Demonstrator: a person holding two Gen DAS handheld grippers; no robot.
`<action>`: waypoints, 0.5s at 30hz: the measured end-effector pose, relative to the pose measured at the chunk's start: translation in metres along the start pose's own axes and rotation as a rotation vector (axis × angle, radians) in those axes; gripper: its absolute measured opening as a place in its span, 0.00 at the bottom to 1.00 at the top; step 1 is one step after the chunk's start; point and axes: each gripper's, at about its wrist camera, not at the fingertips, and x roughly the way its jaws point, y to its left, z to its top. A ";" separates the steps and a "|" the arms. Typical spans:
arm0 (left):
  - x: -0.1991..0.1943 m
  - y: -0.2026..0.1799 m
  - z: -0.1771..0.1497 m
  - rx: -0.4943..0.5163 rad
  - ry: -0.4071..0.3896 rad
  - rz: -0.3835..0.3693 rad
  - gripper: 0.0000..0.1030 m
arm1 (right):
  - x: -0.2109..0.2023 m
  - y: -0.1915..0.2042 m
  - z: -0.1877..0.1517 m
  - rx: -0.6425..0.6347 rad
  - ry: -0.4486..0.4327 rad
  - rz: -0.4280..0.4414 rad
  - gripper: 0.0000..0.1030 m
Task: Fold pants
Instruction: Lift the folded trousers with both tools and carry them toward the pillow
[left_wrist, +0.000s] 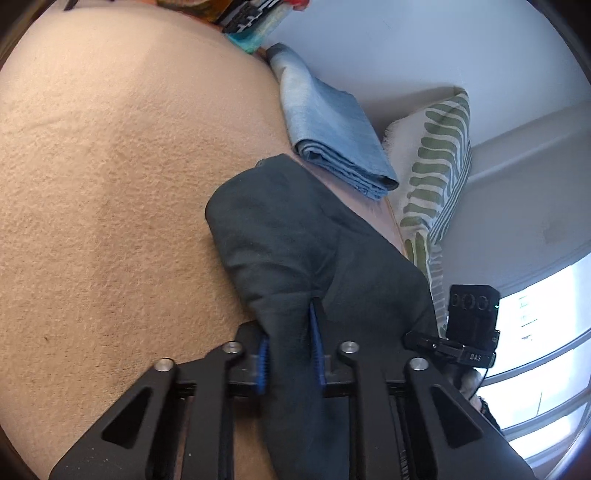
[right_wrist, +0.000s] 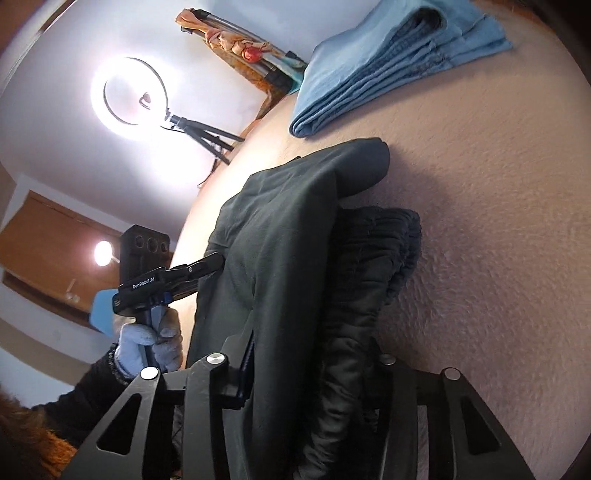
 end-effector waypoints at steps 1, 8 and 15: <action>-0.001 -0.005 0.000 0.022 -0.007 0.006 0.10 | -0.001 0.006 0.000 -0.016 -0.005 -0.025 0.37; -0.018 -0.047 0.008 0.179 -0.067 -0.009 0.08 | -0.018 0.061 0.004 -0.197 -0.040 -0.209 0.34; -0.032 -0.071 0.029 0.237 -0.124 -0.035 0.08 | -0.033 0.102 0.017 -0.300 -0.087 -0.340 0.33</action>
